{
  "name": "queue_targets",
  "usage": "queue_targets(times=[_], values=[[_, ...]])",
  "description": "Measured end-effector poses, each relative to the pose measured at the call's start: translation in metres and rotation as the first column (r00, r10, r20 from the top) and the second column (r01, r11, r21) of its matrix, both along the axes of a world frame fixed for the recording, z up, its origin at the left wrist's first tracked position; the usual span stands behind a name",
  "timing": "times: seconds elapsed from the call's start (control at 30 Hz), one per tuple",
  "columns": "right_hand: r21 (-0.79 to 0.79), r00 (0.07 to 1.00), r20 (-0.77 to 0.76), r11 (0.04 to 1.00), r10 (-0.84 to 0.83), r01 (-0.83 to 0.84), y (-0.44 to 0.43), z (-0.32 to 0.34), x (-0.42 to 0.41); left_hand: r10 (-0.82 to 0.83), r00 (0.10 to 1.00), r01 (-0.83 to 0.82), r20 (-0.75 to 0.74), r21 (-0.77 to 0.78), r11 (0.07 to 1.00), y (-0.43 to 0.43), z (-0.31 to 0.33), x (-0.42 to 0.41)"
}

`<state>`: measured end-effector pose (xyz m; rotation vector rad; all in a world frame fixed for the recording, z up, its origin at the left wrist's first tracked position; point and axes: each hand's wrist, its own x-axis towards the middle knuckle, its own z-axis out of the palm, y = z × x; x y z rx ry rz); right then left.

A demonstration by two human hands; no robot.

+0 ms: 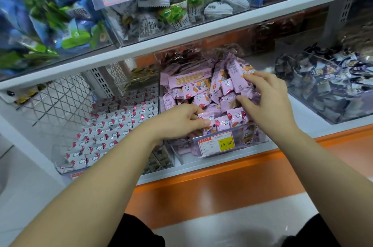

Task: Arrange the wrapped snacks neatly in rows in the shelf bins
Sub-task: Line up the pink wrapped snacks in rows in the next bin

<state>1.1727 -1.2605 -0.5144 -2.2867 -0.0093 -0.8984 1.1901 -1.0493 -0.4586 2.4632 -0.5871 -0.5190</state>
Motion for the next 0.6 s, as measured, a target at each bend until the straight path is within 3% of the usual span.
queue_targets(times=[0.17,0.4,0.5,0.6], values=[[-0.007,1.000,-0.016,1.000,0.006,-0.006,0.000,0.000,-0.003,-0.023,0.999,0.022,0.034,0.035,0.999,-0.007,0.001,-0.001],[-0.008,1.000,-0.022,1.000,0.012,-0.012,0.000,0.001,-0.004,0.089,0.995,-0.093,-0.050,-0.072,0.993,-0.001,-0.003,0.003],[-0.009,1.000,-0.024,1.000,0.009,-0.009,0.000,0.001,-0.003,0.056,0.998,-0.056,-0.008,0.035,0.998,-0.008,-0.003,0.001],[-0.013,0.999,-0.032,1.000,0.001,-0.002,0.001,0.001,-0.004,-0.055,0.993,0.024,0.101,0.288,0.957,-0.013,-0.009,-0.002]])
